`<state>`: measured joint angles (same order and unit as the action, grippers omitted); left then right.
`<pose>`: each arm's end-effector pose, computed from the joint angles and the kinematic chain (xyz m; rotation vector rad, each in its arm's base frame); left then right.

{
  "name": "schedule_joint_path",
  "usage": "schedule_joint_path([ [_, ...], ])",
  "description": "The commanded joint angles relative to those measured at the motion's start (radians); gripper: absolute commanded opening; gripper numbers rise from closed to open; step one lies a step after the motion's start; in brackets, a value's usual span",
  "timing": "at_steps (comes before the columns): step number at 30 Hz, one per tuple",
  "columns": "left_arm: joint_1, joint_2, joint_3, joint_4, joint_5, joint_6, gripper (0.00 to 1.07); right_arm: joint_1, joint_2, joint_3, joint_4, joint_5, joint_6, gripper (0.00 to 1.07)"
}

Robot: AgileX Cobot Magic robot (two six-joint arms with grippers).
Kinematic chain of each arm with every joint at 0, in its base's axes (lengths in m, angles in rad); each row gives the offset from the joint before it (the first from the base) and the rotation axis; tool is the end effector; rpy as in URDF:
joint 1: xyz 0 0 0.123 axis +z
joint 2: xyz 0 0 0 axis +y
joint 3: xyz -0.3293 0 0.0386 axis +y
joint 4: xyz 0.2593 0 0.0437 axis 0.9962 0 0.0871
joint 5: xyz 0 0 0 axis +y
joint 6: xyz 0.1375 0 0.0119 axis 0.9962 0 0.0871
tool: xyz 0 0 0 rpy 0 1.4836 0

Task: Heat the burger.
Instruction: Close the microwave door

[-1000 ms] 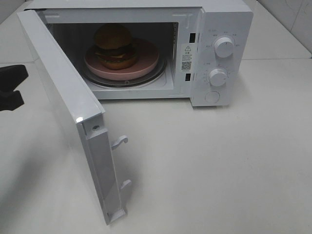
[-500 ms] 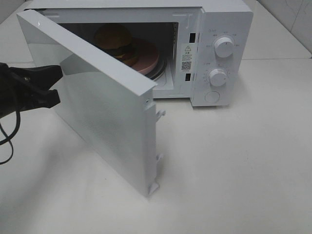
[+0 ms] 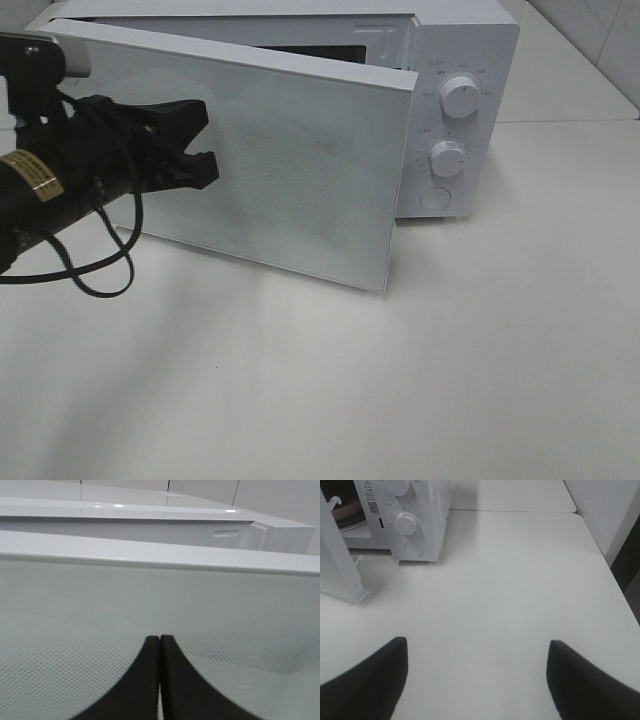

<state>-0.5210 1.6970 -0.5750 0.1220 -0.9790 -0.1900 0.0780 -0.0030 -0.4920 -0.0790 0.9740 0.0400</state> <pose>0.3128 -0.1956 0.2219 0.4066 1.6103 -0.5735 0.0060 -0.0086 0.2697 -0.0379 1.9599 -0.0157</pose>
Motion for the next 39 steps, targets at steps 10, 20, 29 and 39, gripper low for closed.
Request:
schedule_joint_path([
  [10, -0.107, 0.146, -0.194, -0.122, 0.051, 0.026, 0.0, -0.007, -0.031, 0.001, 0.003, -0.016, -0.011, 0.76],
  [20, -0.144, 0.227, -0.35, -0.179, 0.132, 0.03, 0.0, -0.007, -0.031, 0.001, 0.003, -0.016, -0.011, 0.76],
  [29, -0.144, 0.307, -0.492, -0.191, 0.175, 0.03, 0.0, -0.007, -0.031, 0.001, 0.003, -0.016, -0.012, 0.76],
  [39, -0.144, 0.386, -0.635, -0.297, 0.25, 0.119, 0.0, -0.007, -0.031, 0.001, 0.003, -0.016, -0.012, 0.76],
])
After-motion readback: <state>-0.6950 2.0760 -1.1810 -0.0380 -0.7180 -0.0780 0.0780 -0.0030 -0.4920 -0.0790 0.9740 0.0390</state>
